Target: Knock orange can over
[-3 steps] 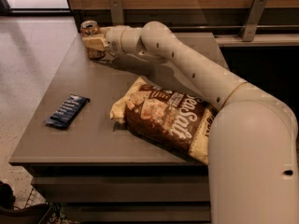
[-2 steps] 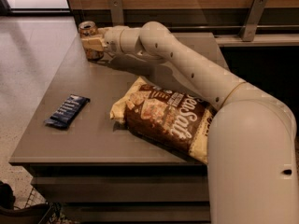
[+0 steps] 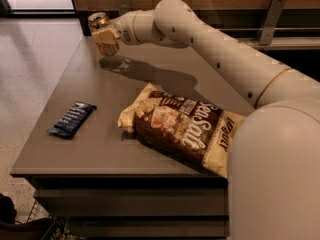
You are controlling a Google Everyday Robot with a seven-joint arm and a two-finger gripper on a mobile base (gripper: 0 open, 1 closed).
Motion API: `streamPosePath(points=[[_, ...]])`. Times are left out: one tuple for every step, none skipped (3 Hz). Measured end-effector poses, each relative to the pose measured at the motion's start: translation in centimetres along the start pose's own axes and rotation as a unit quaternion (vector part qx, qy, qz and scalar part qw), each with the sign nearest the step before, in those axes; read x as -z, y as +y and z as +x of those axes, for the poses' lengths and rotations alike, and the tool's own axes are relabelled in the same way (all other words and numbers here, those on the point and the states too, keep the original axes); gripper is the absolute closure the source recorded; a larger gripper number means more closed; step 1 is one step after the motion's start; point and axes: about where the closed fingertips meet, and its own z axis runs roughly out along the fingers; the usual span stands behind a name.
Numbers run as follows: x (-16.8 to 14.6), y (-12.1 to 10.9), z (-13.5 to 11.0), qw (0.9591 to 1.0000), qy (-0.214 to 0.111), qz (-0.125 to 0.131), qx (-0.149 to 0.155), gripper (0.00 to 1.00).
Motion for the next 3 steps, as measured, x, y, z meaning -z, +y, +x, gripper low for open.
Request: streamPosePath(points=[[1.84,-0.15,-0.88,0.9992,0.037,0.000,0.014,1.00],[2.37,-0.06,-1.24,0.9950,0.094,-0.012,0.030,1.00],[2.75,0.61,-0.26,0.9856,0.161,-0.025,0.044,1.00]])
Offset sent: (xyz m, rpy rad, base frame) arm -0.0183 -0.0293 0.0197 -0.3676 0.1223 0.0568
